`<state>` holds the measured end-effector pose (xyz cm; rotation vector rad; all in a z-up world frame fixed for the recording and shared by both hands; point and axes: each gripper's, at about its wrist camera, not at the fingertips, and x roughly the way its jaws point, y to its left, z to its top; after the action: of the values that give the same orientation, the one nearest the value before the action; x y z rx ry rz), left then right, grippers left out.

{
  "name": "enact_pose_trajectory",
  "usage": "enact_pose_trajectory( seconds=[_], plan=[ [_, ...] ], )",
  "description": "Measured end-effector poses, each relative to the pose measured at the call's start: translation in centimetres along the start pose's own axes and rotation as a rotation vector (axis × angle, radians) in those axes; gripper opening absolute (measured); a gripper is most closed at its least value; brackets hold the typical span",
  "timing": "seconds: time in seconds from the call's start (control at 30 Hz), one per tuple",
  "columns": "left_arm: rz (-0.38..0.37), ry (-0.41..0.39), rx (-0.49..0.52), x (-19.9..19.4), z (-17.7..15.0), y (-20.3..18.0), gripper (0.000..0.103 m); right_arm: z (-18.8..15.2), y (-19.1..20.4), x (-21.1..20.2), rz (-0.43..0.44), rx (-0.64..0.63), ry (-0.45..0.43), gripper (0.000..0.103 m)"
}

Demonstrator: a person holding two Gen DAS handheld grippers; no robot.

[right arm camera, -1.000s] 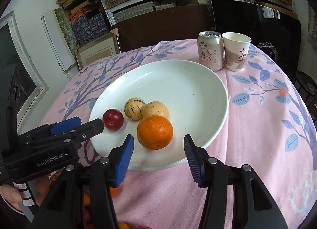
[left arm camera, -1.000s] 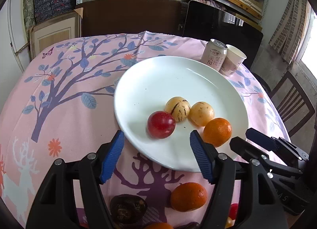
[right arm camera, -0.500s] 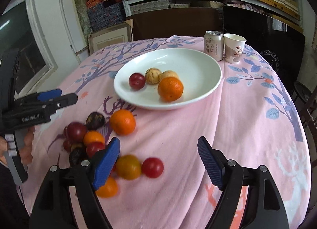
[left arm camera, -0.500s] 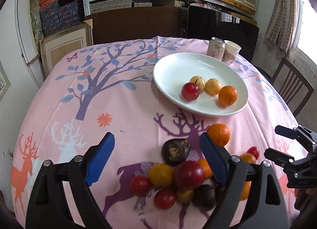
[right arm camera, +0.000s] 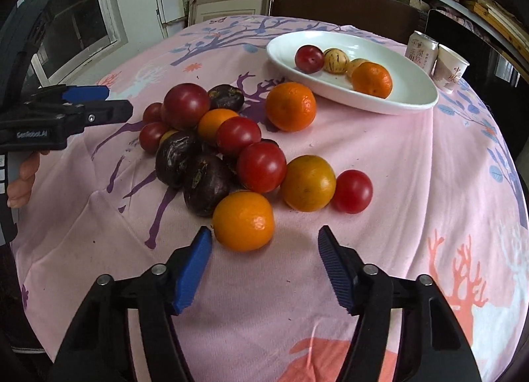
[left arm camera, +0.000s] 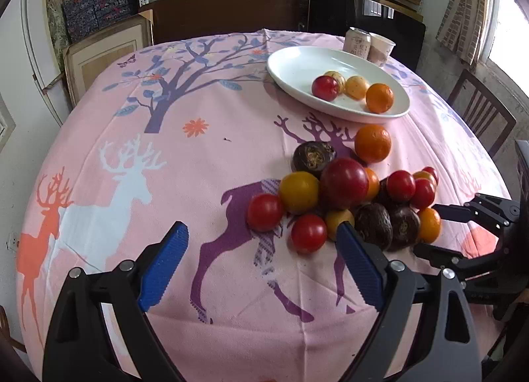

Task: Organize fruits
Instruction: 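Move both open tools back to the fruit cluster, then grasp a red tomato with the left tool while the right tool grasps a mandarin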

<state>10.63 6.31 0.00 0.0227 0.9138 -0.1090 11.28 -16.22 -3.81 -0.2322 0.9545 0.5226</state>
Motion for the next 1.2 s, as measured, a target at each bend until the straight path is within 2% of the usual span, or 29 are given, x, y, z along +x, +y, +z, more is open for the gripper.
enact_pose_trajectory(
  seconds=[0.13,0.17,0.2,0.4,0.6,0.67,0.77,1.0,1.1,1.2],
  plan=[
    [-0.001,0.013,0.034,0.3,-1.3,-0.4,0.089,0.6,0.4,0.5,-0.002,0.01,-0.022,0.059],
    [0.001,0.011,0.042,0.3,-1.5,-0.5,0.089,0.7,0.3,0.6,-0.002,0.015,-0.028,0.053],
    [0.005,0.011,0.048,0.3,-1.7,-0.5,0.089,0.8,0.4,0.6,0.007,0.014,-0.035,0.039],
    [-0.037,0.024,0.069,0.7,-1.7,-1.2,0.087,0.4,0.1,0.1,0.023,0.039,-0.041,0.038],
    [-0.088,0.068,0.094,2.4,-1.4,-2.5,0.063,-0.9,-1.2,-1.1,0.038,0.091,-0.059,0.038],
    [-0.102,0.081,0.09,3.0,-1.3,-2.7,0.05,-1.2,-1.6,-1.4,0.039,0.102,-0.059,0.038],
    [-0.105,0.074,0.096,3.5,-1.0,-3.0,0.042,-1.7,-2.1,-1.8,0.041,0.116,-0.059,0.038],
    [-0.103,0.052,0.135,3.9,-0.7,-3.3,0.037,-2.2,-2.2,-2.2,0.05,0.117,-0.069,0.038],
    [-0.078,0.023,0.171,3.9,-1.0,-3.4,0.026,-2.3,-2.2,-2.2,0.056,0.118,-0.07,0.038],
    [-0.092,0.012,0.184,3.8,-1.1,-3.2,0.026,-2.4,-2.2,-2.2,0.06,0.123,-0.069,0.038]
  ],
)
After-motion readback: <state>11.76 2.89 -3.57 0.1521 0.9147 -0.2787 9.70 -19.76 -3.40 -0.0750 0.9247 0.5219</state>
